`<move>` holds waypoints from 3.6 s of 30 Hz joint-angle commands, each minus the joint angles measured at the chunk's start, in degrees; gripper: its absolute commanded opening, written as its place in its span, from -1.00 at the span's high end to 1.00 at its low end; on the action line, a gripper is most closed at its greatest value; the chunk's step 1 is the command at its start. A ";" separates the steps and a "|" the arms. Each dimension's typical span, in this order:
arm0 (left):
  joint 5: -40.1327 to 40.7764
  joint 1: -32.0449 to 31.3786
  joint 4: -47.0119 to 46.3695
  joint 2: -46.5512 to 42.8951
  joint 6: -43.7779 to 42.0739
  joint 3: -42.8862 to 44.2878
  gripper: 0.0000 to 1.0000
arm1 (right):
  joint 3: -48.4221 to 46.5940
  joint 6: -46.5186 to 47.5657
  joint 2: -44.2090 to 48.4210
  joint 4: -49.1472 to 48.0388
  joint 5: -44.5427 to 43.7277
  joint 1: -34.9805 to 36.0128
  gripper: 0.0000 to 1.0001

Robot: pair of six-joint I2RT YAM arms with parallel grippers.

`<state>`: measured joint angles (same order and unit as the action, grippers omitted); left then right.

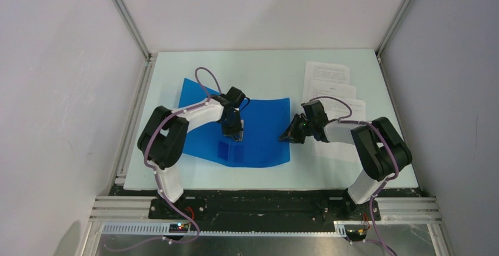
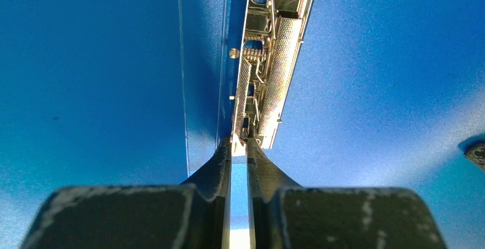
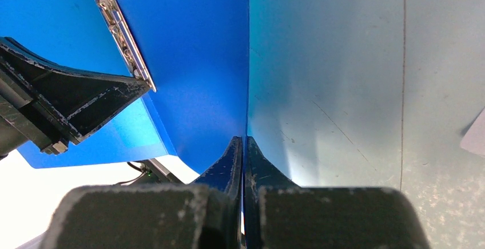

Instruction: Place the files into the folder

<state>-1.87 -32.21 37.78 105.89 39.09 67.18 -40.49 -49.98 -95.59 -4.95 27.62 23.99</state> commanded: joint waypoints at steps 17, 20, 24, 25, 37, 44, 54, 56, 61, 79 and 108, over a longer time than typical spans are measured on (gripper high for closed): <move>20.48 -8.46 -8.05 -0.04 -0.56 -5.96 0.90 | 0.08 -1.72 -1.29 -2.41 2.14 3.24 1.00; 24.25 -8.90 -6.43 -2.66 -0.50 -5.18 0.62 | 0.13 -1.70 -1.09 -2.32 2.03 3.28 1.00; 22.88 -8.96 -4.76 -4.30 -2.38 -3.31 0.54 | 0.08 -1.55 -0.51 -1.64 1.17 3.50 1.00; 22.66 -9.05 -4.52 -4.42 -2.45 -2.63 0.49 | 0.07 -1.29 -0.32 -1.33 1.01 3.55 1.00; 27.91 -9.60 -1.57 -7.94 -4.12 0.76 -0.17 | 0.15 -0.70 0.87 0.36 -0.18 3.74 1.00; 33.41 -11.88 -1.55 -9.28 -7.89 0.65 -0.23 | 0.14 -0.57 0.84 0.20 0.00 3.79 1.00; 27.45 -11.74 -0.03 -8.41 -3.08 -0.26 -0.32 | 0.13 -0.50 0.78 0.05 0.54 3.83 1.00; 27.52 -11.74 -0.04 -7.94 -2.83 -0.63 -0.25 | 0.10 -0.38 0.64 0.11 0.62 3.87 1.00; 28.14 -11.45 -0.01 -7.62 -1.88 -1.65 0.15 | 0.12 -0.56 0.41 -0.01 0.73 4.02 1.00; 24.87 -8.89 -0.11 -5.94 -0.63 -4.04 0.47 | 0.07 -1.23 -0.03 -0.86 0.94 4.21 1.00; 23.26 -8.95 -0.18 -7.31 0.29 -5.79 0.46 | 0.09 -1.00 -0.82 -1.11 1.14 4.41 1.00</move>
<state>20.75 -41.23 37.87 100.22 38.15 61.82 -40.49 -51.86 -95.98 -6.76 28.49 27.70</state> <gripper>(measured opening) 0.250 0.009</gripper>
